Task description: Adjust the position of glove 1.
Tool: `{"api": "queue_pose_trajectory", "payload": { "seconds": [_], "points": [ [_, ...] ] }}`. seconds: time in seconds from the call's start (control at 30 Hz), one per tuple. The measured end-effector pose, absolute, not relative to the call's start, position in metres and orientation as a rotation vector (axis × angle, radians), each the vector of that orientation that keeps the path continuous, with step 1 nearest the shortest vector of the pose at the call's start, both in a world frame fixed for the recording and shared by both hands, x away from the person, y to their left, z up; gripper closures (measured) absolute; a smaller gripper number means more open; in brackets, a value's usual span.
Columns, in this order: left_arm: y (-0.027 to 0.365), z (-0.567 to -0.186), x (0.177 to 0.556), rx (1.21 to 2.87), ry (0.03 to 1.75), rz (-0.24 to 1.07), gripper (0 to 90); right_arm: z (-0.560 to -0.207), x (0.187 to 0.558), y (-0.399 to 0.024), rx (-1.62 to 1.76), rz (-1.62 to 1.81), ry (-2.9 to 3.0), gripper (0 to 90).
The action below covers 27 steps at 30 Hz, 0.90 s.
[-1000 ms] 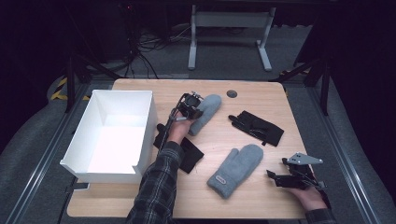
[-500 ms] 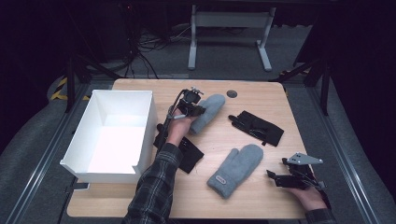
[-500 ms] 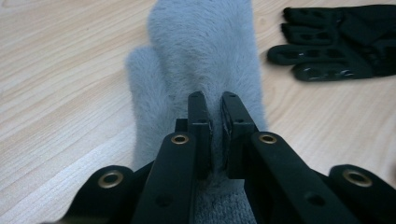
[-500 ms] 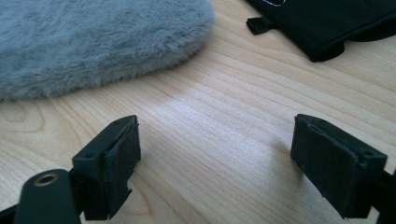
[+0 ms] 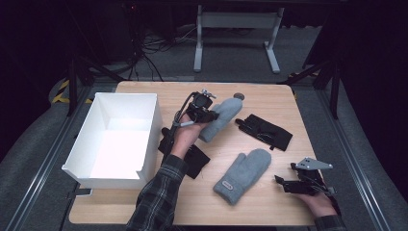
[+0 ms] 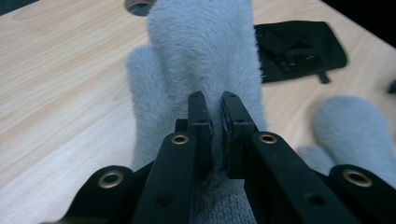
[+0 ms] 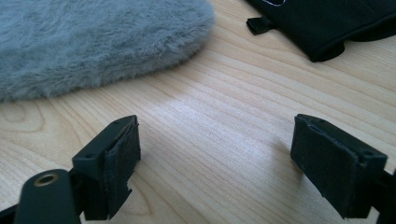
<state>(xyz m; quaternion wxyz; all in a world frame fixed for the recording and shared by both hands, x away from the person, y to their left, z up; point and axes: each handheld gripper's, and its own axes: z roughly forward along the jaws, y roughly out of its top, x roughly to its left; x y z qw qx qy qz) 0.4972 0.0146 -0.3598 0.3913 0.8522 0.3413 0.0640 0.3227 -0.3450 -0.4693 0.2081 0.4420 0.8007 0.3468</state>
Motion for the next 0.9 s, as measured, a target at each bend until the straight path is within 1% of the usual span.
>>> {"api": "queue_pose_trajectory", "payload": {
  "seconds": [0.27, 0.37, 0.9],
  "points": [
    [0.003, -0.349, 0.461, 2.167, 0.815, 0.139, 84.9, -0.469, 0.323, -0.345, 1.23, 0.965, 2.229, 16.3],
    [-0.002, -0.35, 0.449, 2.176, 0.791, 0.111, 84.9, -0.469, 0.323, -0.345, 1.23, 0.965, 2.229, 16.3],
    [-0.02, -0.356, 0.383, 2.174, 0.699, 0.088, 84.9, -0.469, 0.323, -0.345, 1.23, 0.965, 2.229, 16.3]
  ]
}}
